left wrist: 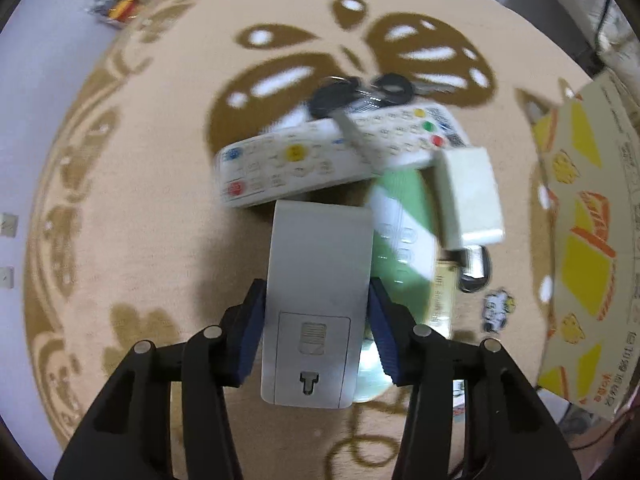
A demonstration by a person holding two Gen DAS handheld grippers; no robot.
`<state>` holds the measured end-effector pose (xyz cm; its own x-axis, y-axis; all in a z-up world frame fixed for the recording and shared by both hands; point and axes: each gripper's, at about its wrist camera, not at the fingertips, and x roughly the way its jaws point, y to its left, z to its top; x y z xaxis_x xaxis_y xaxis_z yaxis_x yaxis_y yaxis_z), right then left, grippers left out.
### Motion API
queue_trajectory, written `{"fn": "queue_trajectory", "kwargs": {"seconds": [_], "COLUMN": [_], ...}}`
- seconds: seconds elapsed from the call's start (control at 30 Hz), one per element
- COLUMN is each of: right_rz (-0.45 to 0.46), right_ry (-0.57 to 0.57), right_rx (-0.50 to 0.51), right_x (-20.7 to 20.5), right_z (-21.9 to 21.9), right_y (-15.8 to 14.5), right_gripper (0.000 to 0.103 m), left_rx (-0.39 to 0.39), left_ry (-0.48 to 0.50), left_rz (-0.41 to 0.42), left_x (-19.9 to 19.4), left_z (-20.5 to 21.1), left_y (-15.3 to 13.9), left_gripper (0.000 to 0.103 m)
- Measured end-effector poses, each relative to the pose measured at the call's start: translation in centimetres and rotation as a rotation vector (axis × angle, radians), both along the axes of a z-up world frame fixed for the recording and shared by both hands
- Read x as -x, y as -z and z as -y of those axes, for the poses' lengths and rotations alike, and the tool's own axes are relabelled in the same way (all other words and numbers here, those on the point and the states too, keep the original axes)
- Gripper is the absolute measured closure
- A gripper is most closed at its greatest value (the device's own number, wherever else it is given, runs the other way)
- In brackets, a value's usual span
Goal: Organize rigid objects
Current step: 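Grasp the flat white router with the left tool, then lift the router with the left tool and carry it over the box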
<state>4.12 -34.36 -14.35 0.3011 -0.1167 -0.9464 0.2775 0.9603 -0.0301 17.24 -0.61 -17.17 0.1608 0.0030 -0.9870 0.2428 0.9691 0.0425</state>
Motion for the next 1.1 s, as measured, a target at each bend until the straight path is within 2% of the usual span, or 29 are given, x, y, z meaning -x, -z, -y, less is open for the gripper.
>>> {"fn": "queue_trajectory", "kwargs": {"seconds": [0.2, 0.33, 0.47, 0.63, 0.87, 1.1], "right_rz": [0.001, 0.000, 0.000, 0.002, 0.003, 0.003], "right_ry": [0.002, 0.001, -0.001, 0.004, 0.012, 0.012], "right_rx": [-0.001, 0.000, 0.004, 0.000, -0.005, -0.005], "right_x": [0.0, 0.0, 0.0, 0.0, 0.0, 0.0], "right_z": [0.2, 0.2, 0.3, 0.3, 0.3, 0.4], "right_y": [0.0, 0.1, 0.1, 0.1, 0.2, 0.1], "right_gripper": [0.097, 0.097, 0.097, 0.097, 0.097, 0.097], "left_rx": [0.015, 0.005, -0.009, -0.007, 0.063, 0.112], "left_ry": [-0.032, -0.018, -0.025, -0.018, -0.002, 0.054], "left_rz": [0.090, 0.096, 0.137, 0.224, 0.331, 0.442], "left_x": [0.0, -0.9, -0.6, 0.8, 1.0, 2.0], "left_z": [-1.3, -1.4, -1.4, -0.1, 1.2, 4.0], "left_y": [-2.5, -2.3, -2.9, -6.1, -10.4, -14.9], "left_gripper": [0.056, 0.056, 0.056, 0.056, 0.056, 0.056]}}
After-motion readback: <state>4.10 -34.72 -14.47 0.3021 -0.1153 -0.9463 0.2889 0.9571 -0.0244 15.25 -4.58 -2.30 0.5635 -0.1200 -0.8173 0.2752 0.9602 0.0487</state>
